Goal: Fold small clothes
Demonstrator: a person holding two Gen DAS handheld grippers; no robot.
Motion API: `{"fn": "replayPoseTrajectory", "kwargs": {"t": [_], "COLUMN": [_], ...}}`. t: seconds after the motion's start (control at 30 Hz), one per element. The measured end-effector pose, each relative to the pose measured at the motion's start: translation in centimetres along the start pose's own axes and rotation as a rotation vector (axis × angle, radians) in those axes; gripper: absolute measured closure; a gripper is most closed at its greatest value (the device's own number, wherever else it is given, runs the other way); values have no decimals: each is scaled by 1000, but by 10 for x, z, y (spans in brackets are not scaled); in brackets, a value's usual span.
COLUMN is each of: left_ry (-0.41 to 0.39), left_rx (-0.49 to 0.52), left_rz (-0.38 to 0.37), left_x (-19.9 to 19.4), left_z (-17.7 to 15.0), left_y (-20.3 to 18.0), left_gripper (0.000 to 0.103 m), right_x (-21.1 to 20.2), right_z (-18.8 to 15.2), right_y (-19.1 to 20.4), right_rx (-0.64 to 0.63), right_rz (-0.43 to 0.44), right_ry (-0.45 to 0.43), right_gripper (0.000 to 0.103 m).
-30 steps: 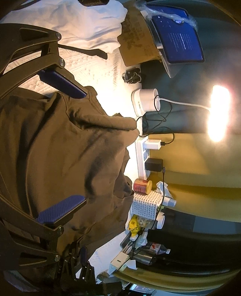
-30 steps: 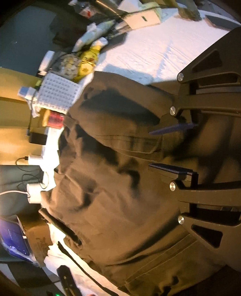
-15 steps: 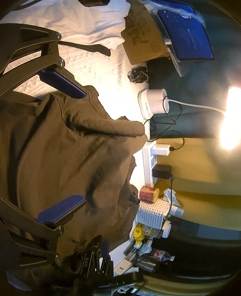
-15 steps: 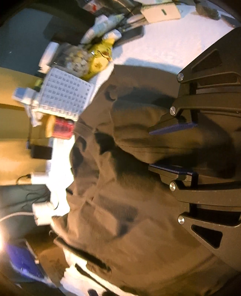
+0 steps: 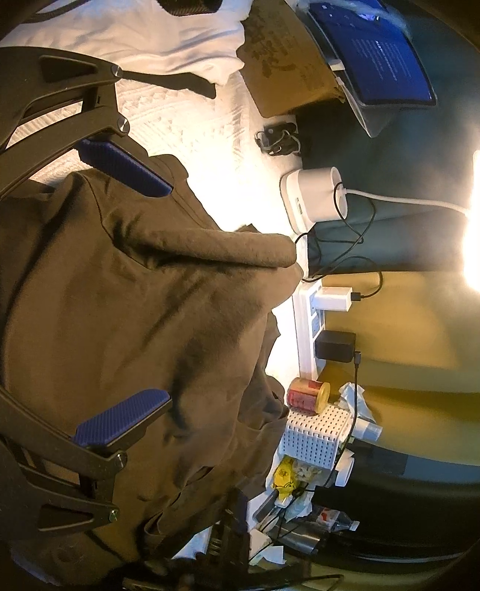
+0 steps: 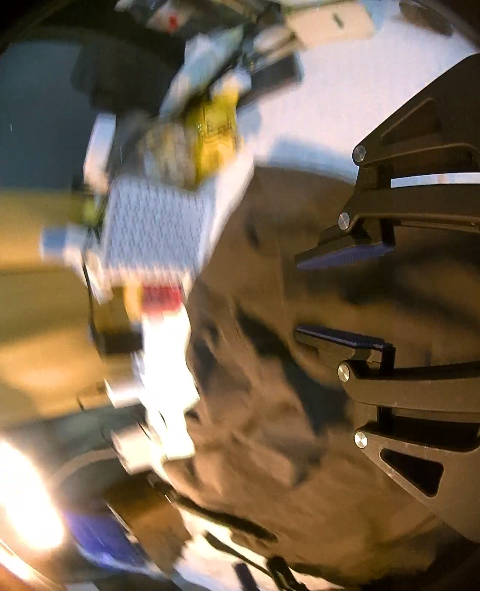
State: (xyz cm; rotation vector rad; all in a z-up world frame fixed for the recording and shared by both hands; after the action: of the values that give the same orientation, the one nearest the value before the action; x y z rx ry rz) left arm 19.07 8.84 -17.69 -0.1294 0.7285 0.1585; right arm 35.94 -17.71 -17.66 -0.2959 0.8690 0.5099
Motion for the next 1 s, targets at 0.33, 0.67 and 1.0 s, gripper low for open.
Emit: {"fn": "replayPoseTrajectory", "kwargs": {"t": [0.33, 0.67, 1.0], "left_ry": [11, 31, 44], "left_rx": [22, 46, 82], "left_rz": [29, 65, 72], "left_x": [10, 27, 31], "left_z": [5, 12, 16], "left_y": [-10, -22, -42], "left_gripper": [1, 1, 1], "right_x": [34, 48, 55], "right_z": [-7, 2, 9], "right_y": [-73, -76, -119], "right_rx": [86, 62, 66], "right_rz": [-40, 22, -67], "right_ry": [86, 43, 49], "right_gripper": [68, 96, 96]}}
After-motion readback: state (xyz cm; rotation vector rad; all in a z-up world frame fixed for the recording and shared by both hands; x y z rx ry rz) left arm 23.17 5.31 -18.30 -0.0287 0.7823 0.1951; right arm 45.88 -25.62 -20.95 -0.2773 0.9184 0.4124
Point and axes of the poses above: each gripper's, at about its wrist camera, not at the fingertips, and x roughly the way its jaws point, y to its left, z to its top, the point moved 6 cm from there along x, roughly the way its jaws point, and after that the axes turned 1 degree about -z, right-handed, at the moved point
